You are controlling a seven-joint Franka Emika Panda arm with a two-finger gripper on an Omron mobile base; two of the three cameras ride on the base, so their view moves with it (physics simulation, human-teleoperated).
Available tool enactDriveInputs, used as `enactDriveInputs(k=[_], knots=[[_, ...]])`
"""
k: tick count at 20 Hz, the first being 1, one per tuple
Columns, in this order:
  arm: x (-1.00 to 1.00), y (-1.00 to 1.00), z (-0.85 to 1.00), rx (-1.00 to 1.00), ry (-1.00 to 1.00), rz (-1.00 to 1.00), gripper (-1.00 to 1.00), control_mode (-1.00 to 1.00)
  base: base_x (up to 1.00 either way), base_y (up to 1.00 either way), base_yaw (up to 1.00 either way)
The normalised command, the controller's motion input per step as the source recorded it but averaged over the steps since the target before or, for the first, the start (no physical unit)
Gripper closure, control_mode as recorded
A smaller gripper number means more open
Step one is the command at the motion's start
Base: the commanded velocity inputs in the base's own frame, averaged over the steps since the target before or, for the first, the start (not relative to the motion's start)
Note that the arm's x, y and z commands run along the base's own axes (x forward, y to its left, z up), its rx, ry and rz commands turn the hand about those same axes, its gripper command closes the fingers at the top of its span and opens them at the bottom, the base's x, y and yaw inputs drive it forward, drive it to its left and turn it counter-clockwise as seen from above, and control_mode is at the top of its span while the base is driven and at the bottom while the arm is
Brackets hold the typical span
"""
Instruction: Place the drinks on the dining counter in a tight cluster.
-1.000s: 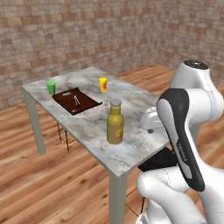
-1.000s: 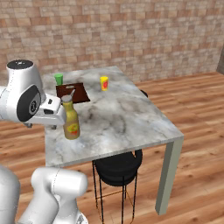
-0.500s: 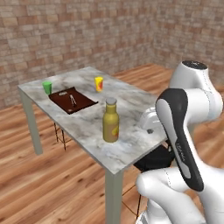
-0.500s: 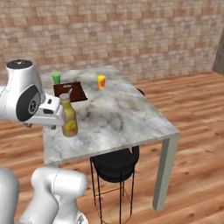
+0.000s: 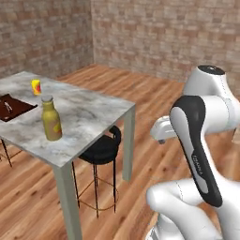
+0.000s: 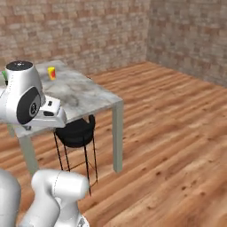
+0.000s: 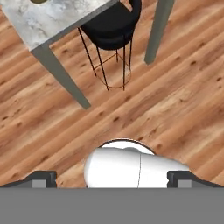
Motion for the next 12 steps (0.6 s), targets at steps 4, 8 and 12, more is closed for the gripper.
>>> enactDriveInputs(k=[4,8,12], knots=[[0.00,0.00,0.00,0.00,0.00,0.00,-1.00,1.00,-0.59,-0.03,-0.74],[0.00,0.00,0.00,0.00,0.00,0.00,-1.00,1.00,0.00,0.11,-0.99],[0.00,0.00,0.00,0.00,0.00,0.00,-1.00,1.00,0.00,0.11,-1.00]])
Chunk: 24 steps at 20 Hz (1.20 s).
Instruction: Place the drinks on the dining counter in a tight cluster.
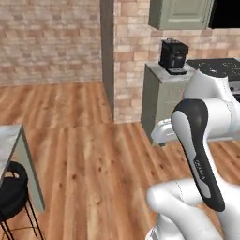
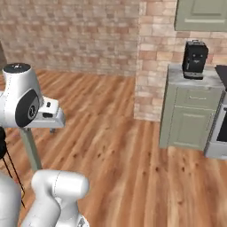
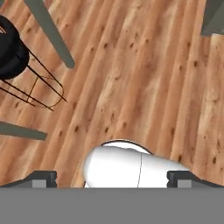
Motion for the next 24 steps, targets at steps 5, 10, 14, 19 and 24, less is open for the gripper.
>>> enactDriveInputs(k=[5,10,14,19,24], knots=[[0.00,0.00,0.00,0.00,0.00,0.00,-1.00,1.00,0.00,0.11,-1.00],[0.00,0.00,0.00,0.00,0.00,0.00,-1.00,1.00,0.00,0.07,-1.00],[0.00,0.00,0.00,0.00,0.00,0.00,-1.00,1.00,0.00,0.05,-1.00],[0.00,0.00,0.00,0.00,0.00,0.00,-1.00,1.00,0.36,0.20,-0.85],[0.00,0.00,0.00,0.00,0.00,0.00,-1.00,1.00,1.00,0.07,-0.15]])
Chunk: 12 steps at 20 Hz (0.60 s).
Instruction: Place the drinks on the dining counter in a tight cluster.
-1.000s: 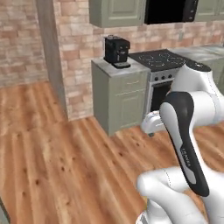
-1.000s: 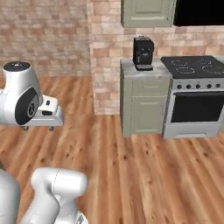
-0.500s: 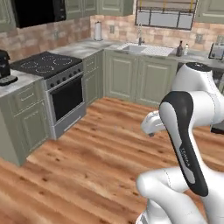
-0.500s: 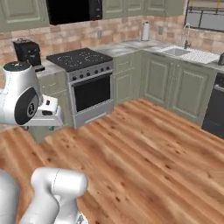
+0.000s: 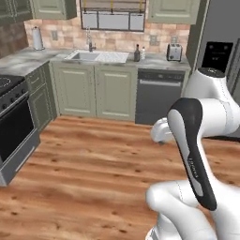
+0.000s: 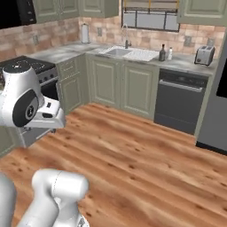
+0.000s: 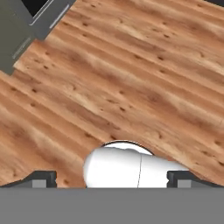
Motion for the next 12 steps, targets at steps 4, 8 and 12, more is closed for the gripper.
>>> enactDriveInputs(k=[4,8,12], knots=[[0.00,0.00,0.00,0.00,0.00,0.00,-1.00,1.00,1.00,-0.07,0.00],[0.00,0.00,0.00,0.00,0.00,0.00,-1.00,1.00,1.00,-0.01,-0.06],[0.00,0.00,0.00,0.00,0.00,0.00,-1.00,1.00,1.00,0.12,-0.42]])
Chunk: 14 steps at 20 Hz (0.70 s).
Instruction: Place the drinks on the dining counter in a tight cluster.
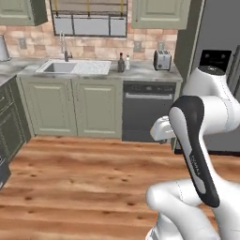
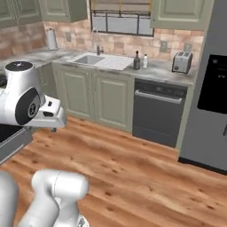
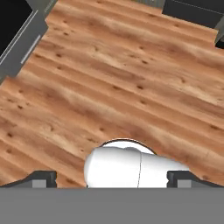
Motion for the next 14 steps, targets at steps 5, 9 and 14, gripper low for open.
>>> enactDriveInputs(k=[5,9,14], knots=[[0.00,0.00,0.00,0.00,0.00,0.00,-1.00,1.00,0.92,0.53,-0.68],[0.00,0.00,0.00,0.00,0.00,0.00,-1.00,1.00,0.77,0.60,-0.74],[0.00,0.00,0.00,0.00,0.00,0.00,-1.00,1.00,1.00,0.94,-0.51]])
